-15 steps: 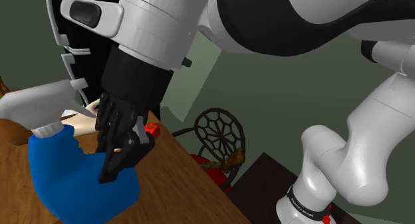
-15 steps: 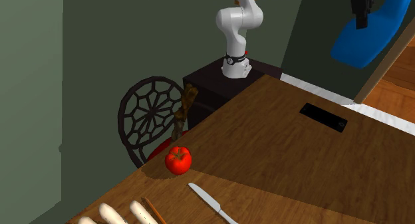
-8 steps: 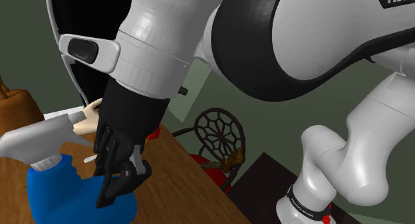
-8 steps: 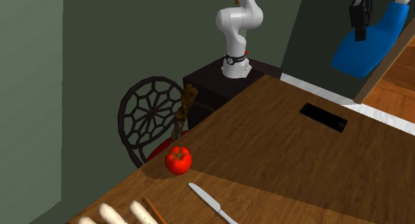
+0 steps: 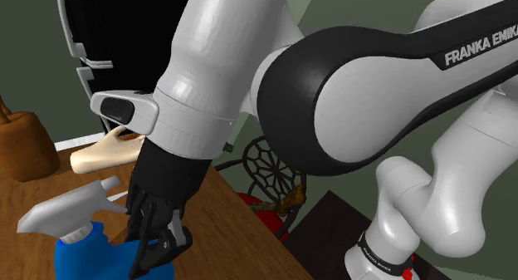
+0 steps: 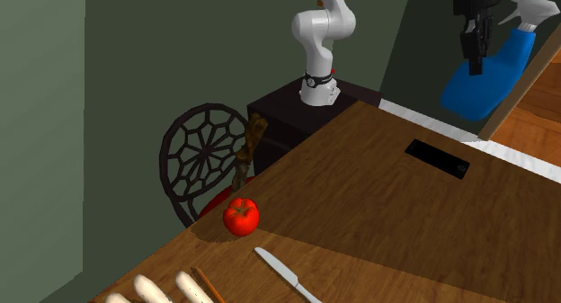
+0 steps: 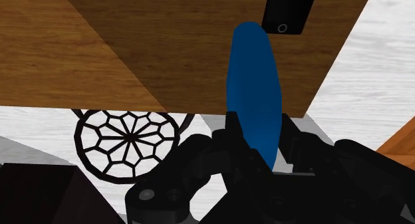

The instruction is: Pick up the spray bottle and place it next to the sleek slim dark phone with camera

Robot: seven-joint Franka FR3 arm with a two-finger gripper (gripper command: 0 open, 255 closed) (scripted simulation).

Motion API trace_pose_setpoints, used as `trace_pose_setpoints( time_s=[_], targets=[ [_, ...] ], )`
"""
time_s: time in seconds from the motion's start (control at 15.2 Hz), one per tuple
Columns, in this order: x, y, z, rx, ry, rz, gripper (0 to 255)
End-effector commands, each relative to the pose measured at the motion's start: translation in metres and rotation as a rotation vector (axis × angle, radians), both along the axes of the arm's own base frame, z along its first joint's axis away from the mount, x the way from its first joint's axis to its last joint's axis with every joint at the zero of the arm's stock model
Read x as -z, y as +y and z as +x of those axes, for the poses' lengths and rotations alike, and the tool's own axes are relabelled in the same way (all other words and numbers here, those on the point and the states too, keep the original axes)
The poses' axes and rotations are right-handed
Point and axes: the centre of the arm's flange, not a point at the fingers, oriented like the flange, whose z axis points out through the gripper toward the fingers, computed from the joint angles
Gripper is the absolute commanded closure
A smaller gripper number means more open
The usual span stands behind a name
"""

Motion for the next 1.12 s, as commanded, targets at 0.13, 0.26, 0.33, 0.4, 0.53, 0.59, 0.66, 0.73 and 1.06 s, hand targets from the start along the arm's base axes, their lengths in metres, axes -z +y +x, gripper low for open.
trace_pose_setpoints(
  time_s=[0.13,0.26,0.33,0.4,0.53,0.59,0.66,0.73,1.06],
  targets=[
    [0.021,0.0,0.0,0.0,-0.001,0.001,255],
    [0.032,0.0,0.0,0.0,-0.001,0.001,255],
    [0.037,0.0,0.0,0.0,-0.001,0.001,255],
    [0.043,0.0,0.0,0.0,-0.001,0.001,255],
    [0.053,0.0,0.0,0.0,-0.001,0.001,255],
    [0.058,0.0,0.0,0.0,-0.001,0.001,255],
    [0.064,0.0,0.0,0.0,-0.001,0.001,255],
    [0.069,0.0,0.0,0.0,-0.001,0.001,255],
    [0.095,0.0,0.0,0.0,-0.001,0.001,255]
  ],
)
